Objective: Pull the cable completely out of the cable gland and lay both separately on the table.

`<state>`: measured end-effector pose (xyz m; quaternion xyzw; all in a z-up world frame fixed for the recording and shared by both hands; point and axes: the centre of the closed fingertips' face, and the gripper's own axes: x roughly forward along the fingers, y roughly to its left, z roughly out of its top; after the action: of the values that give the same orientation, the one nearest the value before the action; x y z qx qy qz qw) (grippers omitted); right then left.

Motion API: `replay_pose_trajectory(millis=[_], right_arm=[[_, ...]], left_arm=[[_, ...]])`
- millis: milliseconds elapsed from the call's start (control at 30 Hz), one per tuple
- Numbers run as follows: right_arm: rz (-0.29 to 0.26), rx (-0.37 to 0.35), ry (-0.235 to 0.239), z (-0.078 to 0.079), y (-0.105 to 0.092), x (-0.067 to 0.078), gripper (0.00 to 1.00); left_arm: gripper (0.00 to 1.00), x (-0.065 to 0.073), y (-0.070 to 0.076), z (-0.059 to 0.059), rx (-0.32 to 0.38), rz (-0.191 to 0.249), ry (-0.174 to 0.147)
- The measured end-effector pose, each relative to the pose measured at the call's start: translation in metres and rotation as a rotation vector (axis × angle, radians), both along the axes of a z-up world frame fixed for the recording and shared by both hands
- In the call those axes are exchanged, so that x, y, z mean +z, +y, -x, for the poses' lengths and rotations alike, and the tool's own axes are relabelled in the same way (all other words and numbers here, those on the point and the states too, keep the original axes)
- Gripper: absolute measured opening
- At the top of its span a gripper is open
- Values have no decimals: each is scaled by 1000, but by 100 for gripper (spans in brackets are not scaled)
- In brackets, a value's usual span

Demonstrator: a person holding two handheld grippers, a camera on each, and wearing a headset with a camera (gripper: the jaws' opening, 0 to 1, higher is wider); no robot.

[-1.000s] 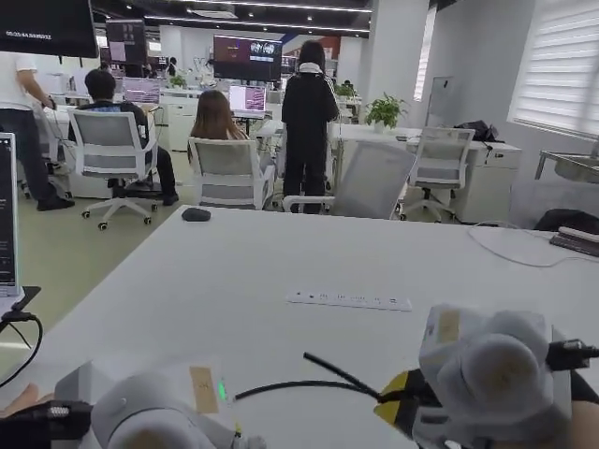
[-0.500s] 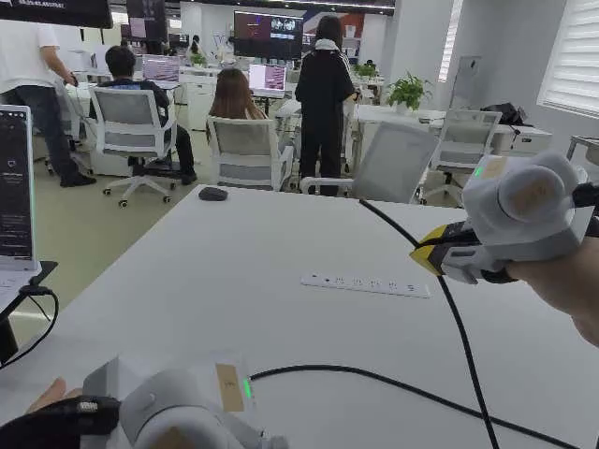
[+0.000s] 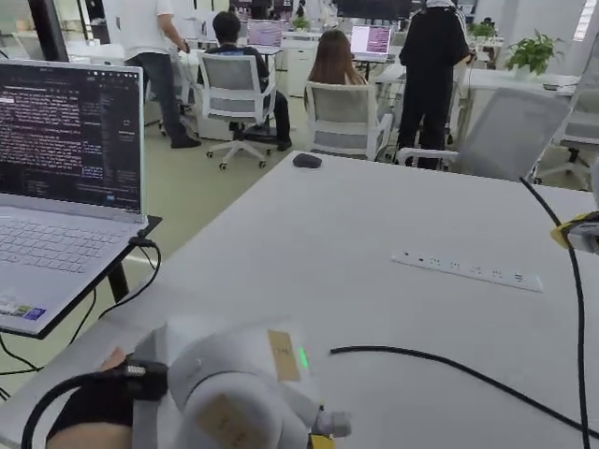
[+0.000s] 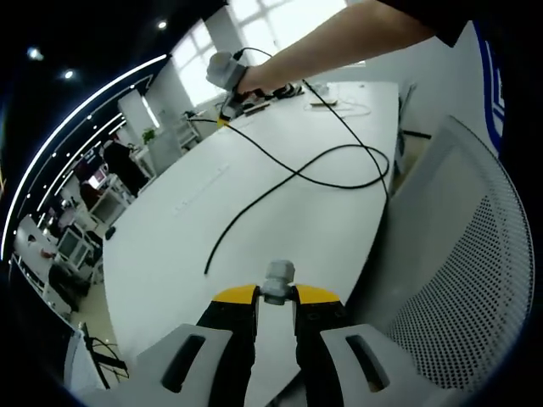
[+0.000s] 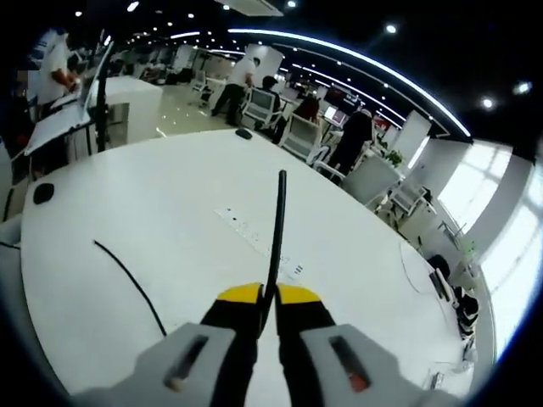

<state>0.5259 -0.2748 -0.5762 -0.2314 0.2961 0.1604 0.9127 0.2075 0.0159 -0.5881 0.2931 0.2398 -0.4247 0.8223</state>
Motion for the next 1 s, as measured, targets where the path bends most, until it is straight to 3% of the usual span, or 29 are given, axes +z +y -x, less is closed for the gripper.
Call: replay_pose_trajectory(millis=[100, 167, 233, 300, 567, 667, 700, 767, 867, 933, 1000], right_arm=[[16, -42, 48, -2, -16, -18, 6], [-25, -47, 83, 1, -17, -27, 10], [-3, -50, 87, 4, -22, -27, 17], [-1, -38, 82, 8, -22, -25, 17], [-69, 60, 34, 52, 0, 10, 17], [-111, 80, 56, 76, 10, 29, 18], [-146, 95, 33, 85, 17, 42, 20], [-187, 131, 0, 101, 27, 61, 20], [-203, 158, -10, 119, 32, 74, 20], [-257, 158, 4, 136, 36, 80, 21], [-271, 176, 10, 153, 40, 82, 21]], left_arm=[[17, -6, 3, 2, 8, -8, 13], [17, -7, 3, 3, 15, -5, 22], [17, -7, 3, 2, 19, -3, 24], [17, -6, 2, 0, 18, -3, 23], [17, 6, -21, -15, -50, 39, 9], [17, 6, -31, -16, -88, 69, 44], [17, 7, -34, -19, -100, 70, 40], [17, 6, -39, -19, -124, 82, 64], [17, 10, -51, -21, -180, 124, 82], [17, 10, -56, -22, -213, 134, 98], [17, 9, -60, -23, -234, 141, 111]])
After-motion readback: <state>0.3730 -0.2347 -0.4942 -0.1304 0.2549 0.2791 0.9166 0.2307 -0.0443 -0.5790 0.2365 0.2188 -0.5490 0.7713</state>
